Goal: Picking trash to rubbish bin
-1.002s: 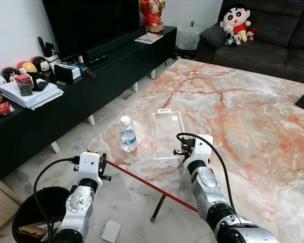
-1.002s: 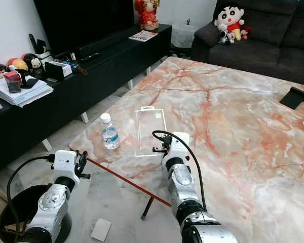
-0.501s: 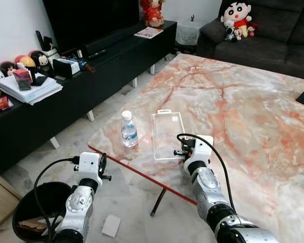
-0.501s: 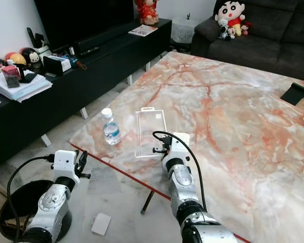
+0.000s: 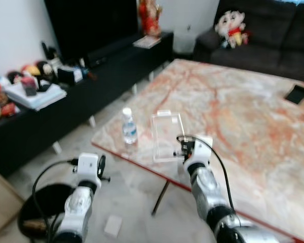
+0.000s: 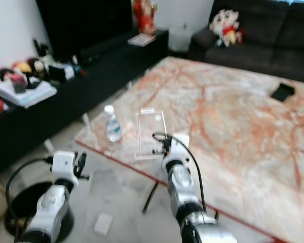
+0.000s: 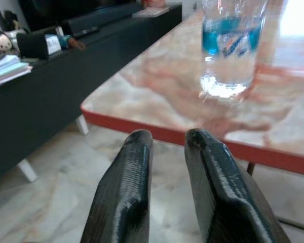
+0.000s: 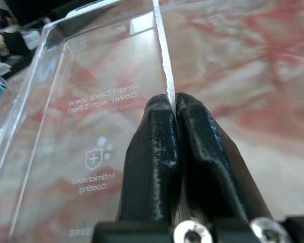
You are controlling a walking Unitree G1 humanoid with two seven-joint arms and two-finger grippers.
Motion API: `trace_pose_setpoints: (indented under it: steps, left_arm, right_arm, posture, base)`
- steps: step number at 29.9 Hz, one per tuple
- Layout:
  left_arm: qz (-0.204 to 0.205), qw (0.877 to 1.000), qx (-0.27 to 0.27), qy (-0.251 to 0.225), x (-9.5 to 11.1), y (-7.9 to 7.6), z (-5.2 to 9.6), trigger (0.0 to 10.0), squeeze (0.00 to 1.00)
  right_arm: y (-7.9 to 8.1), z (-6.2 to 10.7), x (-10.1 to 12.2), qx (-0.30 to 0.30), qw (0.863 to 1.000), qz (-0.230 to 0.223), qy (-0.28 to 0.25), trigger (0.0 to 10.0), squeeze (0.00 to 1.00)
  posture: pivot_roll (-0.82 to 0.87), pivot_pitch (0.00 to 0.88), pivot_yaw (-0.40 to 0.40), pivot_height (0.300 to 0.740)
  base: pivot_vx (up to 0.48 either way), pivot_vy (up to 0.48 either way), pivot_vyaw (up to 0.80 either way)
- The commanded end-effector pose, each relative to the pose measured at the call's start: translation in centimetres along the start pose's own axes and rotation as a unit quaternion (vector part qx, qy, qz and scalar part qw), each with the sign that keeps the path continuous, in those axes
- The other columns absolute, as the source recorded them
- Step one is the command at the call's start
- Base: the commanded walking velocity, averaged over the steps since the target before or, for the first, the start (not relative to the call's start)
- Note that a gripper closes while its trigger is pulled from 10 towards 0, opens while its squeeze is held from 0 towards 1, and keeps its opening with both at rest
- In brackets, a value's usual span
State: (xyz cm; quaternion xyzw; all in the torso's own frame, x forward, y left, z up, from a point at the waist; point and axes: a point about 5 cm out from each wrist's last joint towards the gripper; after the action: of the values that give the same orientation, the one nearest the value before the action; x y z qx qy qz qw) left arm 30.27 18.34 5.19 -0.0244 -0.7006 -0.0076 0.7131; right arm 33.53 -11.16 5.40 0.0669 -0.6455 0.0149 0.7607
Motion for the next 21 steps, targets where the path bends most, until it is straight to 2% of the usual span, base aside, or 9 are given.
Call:
trace_pose_setpoints:
  steps: [1,17,21]
  left_arm:
    - [0.005,1.000,0.006,0.004,-0.25,0.25,0.23,10.0,0.00]
    - [0.005,1.000,0.006,0.005,-0.30,0.28,0.25,10.0,0.00]
    - [0.005,1.000,0.006,0.005,-0.32,0.29,0.30,10.0,0.00]
  right_arm:
    - [0.36,-0.24,0.38,0.006,1.000,0.005,-0.003,10.0,0.00]
    - [0.33,-0.18,0.22,0.005,1.000,0.006,0.001,10.0,0.00]
    - [0.30,-0.16,0.19,0.004,1.000,0.005,0.001,10.0,0.00]
  posture:
    - [0.04,0.000,0.006,0.740]
    - [0.04,0.000,0.007,0.740]
    - [0.04,0.000,0.006,0.740]
  base:
    - [0.000,0.000,0.00]
    - [0.000,0.000,0.00]
    - [-0.276,0.000,0.00]
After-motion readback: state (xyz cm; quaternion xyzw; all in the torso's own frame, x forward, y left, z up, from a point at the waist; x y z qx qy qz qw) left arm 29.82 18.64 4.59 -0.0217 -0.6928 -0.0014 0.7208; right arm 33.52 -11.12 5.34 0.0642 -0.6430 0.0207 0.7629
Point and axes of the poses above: a point about 5 cm out from each wrist's last joint towards the gripper, its own z axis pointing back from the gripper into the wrist, its own x axis along the axis of the wrist's last joint, y = z × x, and after that the axes turned 7 degrees about z, right-handed
